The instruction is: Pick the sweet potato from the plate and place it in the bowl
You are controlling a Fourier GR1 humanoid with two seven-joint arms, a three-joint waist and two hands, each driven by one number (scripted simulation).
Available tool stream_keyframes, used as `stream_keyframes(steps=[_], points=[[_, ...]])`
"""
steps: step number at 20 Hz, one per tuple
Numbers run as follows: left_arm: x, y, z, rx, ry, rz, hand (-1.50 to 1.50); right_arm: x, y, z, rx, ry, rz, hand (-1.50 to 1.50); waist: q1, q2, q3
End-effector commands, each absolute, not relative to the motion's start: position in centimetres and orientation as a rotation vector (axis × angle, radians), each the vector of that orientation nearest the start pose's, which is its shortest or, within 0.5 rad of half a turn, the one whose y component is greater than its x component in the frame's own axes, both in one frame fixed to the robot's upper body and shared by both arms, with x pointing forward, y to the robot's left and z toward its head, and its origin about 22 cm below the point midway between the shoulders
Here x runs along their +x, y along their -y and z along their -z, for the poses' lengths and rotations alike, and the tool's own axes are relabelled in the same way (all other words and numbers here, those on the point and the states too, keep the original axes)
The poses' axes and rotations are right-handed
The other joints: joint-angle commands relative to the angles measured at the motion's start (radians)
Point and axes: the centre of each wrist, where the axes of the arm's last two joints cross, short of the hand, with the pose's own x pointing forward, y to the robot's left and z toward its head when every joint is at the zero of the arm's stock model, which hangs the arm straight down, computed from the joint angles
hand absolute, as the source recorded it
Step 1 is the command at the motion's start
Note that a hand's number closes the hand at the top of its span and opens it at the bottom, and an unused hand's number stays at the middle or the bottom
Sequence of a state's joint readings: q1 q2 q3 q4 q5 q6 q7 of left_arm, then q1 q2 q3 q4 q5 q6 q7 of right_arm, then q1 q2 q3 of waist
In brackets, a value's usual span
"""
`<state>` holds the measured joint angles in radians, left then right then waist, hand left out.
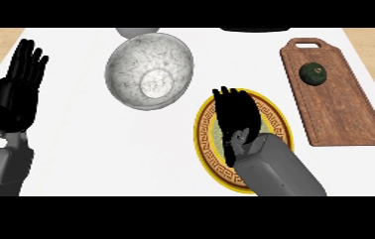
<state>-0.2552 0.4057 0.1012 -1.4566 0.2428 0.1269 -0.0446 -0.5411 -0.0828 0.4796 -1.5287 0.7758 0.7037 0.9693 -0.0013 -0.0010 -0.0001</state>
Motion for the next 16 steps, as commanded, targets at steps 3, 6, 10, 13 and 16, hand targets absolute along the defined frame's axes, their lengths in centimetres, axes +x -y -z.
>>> stream_keyframes(steps=[3, 6, 10, 13, 16], points=[[29.4, -33.4, -7.3, 0.23, 1.783, -0.028, 0.0, 29.4, 8.7, -10.7, -0.848, 0.765, -1.419, -1.5, 0.003, 0.0, 0.0], [29.3, -32.9, -8.6, 0.245, 1.776, -0.02, 0.0, 29.1, 7.3, -9.3, -0.861, 0.684, -1.439, -1.5, 0.004, 0.0, 0.0], [30.4, -33.5, -8.9, 0.246, 1.79, -0.024, 0.0, 29.7, 7.1, -9.5, -0.869, 0.683, -1.425, -1.5, 0.001, 0.0, 0.0], [29.0, -31.8, -10.0, 0.237, 1.785, -0.044, 0.0, 31.5, 8.7, -7.5, -0.875, 0.679, -1.411, -1.5, 0.006, 0.0, 0.0], [30.8, -33.5, -8.8, 0.244, 1.787, -0.027, 0.0, 31.1, 7.1, -4.8, -0.879, 0.683, -1.408, -1.5, 0.006, 0.003, 0.0]])
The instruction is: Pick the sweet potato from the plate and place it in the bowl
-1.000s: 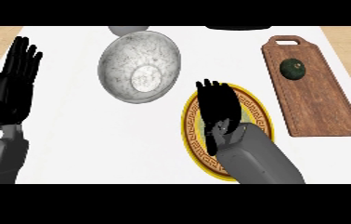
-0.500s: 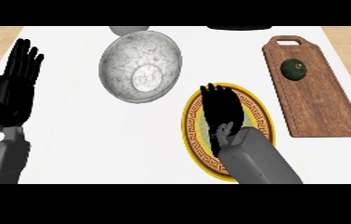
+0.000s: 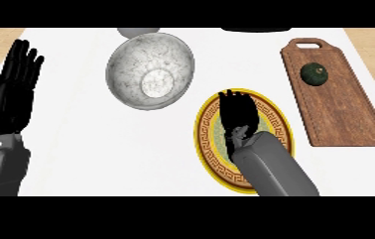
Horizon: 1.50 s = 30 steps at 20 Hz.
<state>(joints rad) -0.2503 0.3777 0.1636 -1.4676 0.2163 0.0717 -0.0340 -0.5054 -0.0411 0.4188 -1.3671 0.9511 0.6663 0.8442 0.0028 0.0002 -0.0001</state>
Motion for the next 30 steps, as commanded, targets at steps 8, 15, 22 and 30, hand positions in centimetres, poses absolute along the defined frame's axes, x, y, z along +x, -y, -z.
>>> stream_keyframes(steps=[8, 15, 22, 30], points=[[28.9, -32.8, -7.6, 0.235, 1.784, -0.021, 0.0, 30.4, 8.8, -5.4, -0.892, 0.594, -1.376, -1.5, -0.001, -0.001, 0.0], [29.5, -33.6, -7.4, 0.238, 1.798, -0.03, 0.0, 33.1, 9.9, -5.4, -0.927, 0.736, -1.419, 1.5, 0.002, 0.001, 0.0], [29.9, -33.2, -8.5, 0.236, 1.795, -0.025, 0.0, 31.0, 10.3, -4.9, -0.947, 0.78, -1.458, 1.5, -0.002, -0.001, 0.0], [31.1, -29.6, -9.3, 0.12, 1.868, 0.047, 0.0, 37.7, 12.7, -12.9, -0.704, 1.211, -1.774, 1.5, 0.168, 0.081, 0.011]])
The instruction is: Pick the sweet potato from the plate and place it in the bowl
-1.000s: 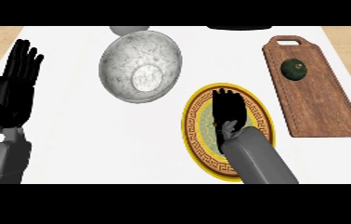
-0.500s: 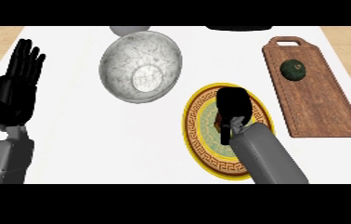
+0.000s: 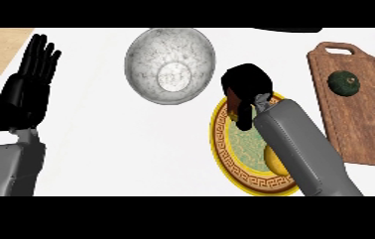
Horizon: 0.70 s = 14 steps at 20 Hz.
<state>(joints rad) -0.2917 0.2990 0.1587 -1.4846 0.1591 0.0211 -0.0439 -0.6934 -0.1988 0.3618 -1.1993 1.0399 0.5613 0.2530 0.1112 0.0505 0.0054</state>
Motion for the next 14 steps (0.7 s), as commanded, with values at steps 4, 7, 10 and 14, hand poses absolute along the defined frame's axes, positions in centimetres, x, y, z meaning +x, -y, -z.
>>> stream_keyframes(steps=[4, 7, 10, 14], points=[[31.5, -28.7, -9.6, 0.089, 1.882, 0.075, 0.0, 39.4, 14.9, -16.5, -0.635, 1.362, -1.844, 1.5, 0.071, 0.041, 0.005], [31.7, -28.4, -10.0, 0.077, 1.897, 0.08, 0.0, 40.5, 17.0, -20.0, -0.641, 1.515, -1.832, 1.5, 0.075, 0.042, 0.006], [31.9, -28.0, -10.6, 0.067, 1.911, 0.09, 0.0, 41.5, 19.4, -22.4, -0.62, 1.646, -1.798, 1.5, 0.076, 0.046, 0.006], [32.1, -27.7, -10.8, 0.057, 1.91, 0.099, 0.0, 42.5, 21.9, -24.5, -0.486, 1.79, -1.786, 1.5, 0.087, 0.049, 0.004]])
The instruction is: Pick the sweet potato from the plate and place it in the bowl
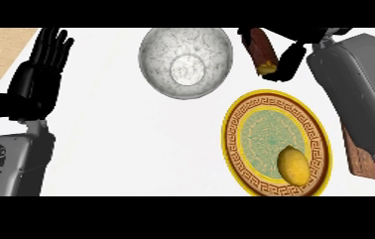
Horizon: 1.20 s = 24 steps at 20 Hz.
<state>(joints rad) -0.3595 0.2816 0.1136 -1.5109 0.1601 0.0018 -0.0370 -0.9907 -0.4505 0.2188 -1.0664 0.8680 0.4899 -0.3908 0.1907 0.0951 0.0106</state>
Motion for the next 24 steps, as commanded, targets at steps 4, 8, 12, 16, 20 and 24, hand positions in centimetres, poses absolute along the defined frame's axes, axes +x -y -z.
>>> stream_keyframes(steps=[4, 8, 12, 16, 20, 24], points=[[32.2, -27.4, -10.6, 0.054, 1.898, 0.103, 0.0, 42.9, 24.1, -28.1, -0.354, 2.015, -1.731, 1.5, 0.001, -0.003, -0.002], [32.6, -27.3, -11.1, 0.056, 1.891, 0.104, 0.0, 43.7, 25.3, -29.1, -0.174, 2.147, -1.655, 1.5, 0.005, -0.007, -0.004], [32.7, -27.7, -10.8, 0.072, 1.884, 0.101, 0.0, 44.6, 25.3, -29.1, 0.061, 2.187, -1.569, 1.5, 0.003, -0.011, -0.008], [32.9, -27.1, -10.6, 0.06, 1.87, 0.104, 0.0, 45.1, 23.9, -30.9, 0.202, 2.175, -1.576, 1.5, -0.004, -0.025, -0.011], [32.8, -27.6, -10.6, 0.072, 1.861, 0.105, 0.0, 45.6, 22.7, -31.2, 0.29, 2.132, -1.574, 1.5, -0.007, -0.034, -0.011], [33.1, -27.3, -10.4, 0.077, 1.854, 0.086, 0.0, 45.8, 19.3, -32.3, 0.334, 2.064, -1.664, 1.5, -0.021, -0.039, -0.013]])
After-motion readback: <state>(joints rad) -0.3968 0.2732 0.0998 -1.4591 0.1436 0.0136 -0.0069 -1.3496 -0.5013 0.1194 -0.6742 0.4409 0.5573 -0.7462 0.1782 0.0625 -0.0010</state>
